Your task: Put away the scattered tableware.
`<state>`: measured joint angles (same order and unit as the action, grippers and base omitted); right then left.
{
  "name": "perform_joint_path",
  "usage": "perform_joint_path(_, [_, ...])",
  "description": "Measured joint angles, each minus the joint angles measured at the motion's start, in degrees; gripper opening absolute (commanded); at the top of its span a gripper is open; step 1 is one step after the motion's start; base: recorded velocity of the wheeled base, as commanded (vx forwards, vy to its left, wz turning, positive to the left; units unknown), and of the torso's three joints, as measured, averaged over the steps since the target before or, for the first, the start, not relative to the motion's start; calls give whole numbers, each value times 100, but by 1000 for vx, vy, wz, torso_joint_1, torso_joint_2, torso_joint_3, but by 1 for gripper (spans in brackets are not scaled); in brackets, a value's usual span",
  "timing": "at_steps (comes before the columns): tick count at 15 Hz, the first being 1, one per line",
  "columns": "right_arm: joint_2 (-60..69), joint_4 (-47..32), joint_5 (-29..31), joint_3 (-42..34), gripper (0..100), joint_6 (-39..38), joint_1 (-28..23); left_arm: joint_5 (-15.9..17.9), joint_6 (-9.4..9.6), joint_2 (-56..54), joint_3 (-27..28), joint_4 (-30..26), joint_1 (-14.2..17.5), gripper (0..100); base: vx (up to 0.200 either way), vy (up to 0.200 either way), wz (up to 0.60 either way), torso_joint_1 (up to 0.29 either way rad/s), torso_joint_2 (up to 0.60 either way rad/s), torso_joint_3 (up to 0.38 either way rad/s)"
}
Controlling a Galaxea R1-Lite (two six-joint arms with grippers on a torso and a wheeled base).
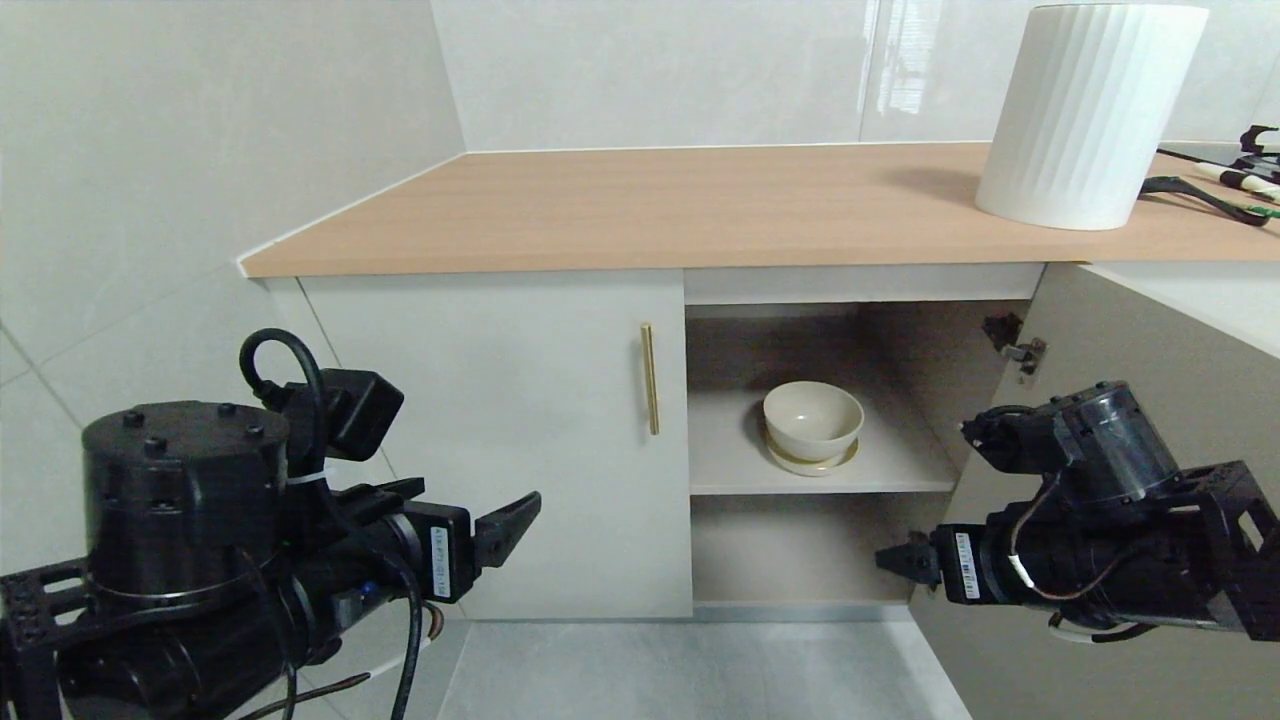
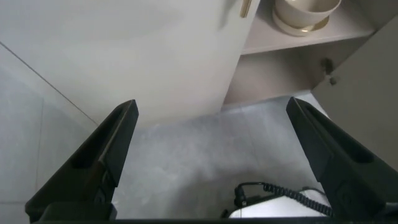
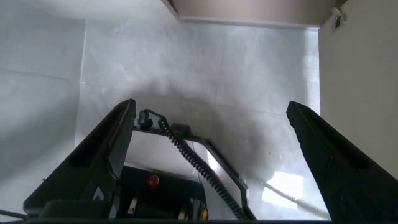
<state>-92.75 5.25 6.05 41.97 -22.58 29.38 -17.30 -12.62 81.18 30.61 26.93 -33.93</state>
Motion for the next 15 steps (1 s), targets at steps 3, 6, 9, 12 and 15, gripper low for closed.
perform_joint_path(3, [24,-9,7,-22,100,6,6,0,0,5,12,6,-11,100,-200,0,0,3,2,2])
perform_joint_path(6, [46,-11,11,-28,100,9,5,1,-2,7,-2,-9,-11,100,-200,0,0,4,2,4])
perform_joint_path(9, [41,-11,-22,-66,100,6,33,0,-2,10,-7,-6,-9,100,-200,0,0,1,2,1])
perform_joint_path(12, [35,-9,-41,-99,100,6,99,0,0,10,-10,-6,-11,100,-200,0,0,1,4,2])
perform_joint_path(15, [30,-9,-41,-110,100,6,113,-5,-2,2,-11,-6,-9,100,-200,0,0,1,1,4])
